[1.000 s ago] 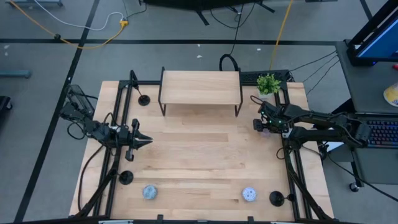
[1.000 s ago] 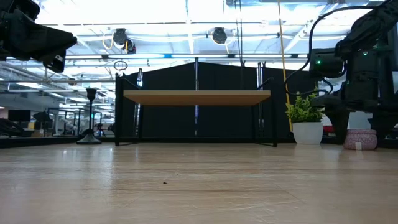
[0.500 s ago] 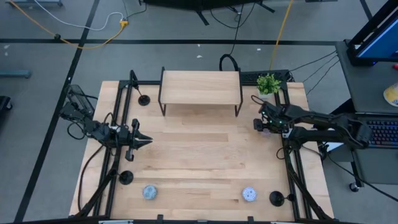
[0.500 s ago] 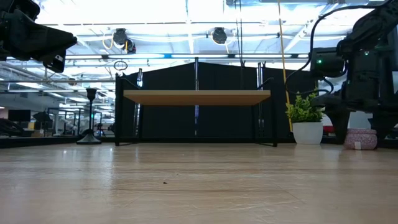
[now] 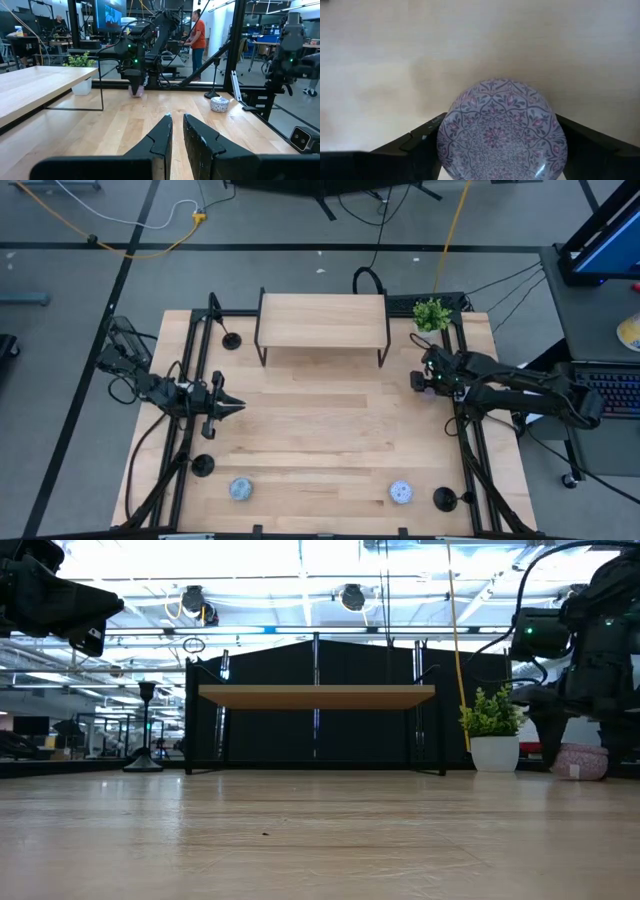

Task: Pick & Place candle stick holders
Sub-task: Put the purple scented candle on the shelf

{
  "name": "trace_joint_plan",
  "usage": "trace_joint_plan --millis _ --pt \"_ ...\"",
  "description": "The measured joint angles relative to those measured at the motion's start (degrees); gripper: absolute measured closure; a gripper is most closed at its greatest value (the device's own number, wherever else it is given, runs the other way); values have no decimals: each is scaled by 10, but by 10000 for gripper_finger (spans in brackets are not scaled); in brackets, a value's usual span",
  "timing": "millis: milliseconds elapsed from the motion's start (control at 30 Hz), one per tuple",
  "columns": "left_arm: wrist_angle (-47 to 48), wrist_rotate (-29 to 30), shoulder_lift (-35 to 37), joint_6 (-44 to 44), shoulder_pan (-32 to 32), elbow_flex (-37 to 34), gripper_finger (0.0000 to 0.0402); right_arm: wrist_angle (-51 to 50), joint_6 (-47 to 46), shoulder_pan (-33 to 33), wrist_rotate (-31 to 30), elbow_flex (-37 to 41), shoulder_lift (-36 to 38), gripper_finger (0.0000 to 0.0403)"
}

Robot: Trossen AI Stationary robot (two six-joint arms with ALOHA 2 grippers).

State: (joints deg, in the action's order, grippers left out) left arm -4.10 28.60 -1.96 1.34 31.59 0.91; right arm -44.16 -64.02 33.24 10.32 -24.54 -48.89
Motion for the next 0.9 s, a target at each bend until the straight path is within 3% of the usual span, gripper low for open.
trace_joint_plan --millis 467,667,900 --pt "0 0 0 -2 0 0 350 52 -9 -51 -6 -85 2 101" --pt "0 0 0 -2 0 0 350 138 -44 -106 -8 -103 3 99" --pt "0 0 0 -8 0 0 350 330 -75 -170 -20 -108 -2 100"
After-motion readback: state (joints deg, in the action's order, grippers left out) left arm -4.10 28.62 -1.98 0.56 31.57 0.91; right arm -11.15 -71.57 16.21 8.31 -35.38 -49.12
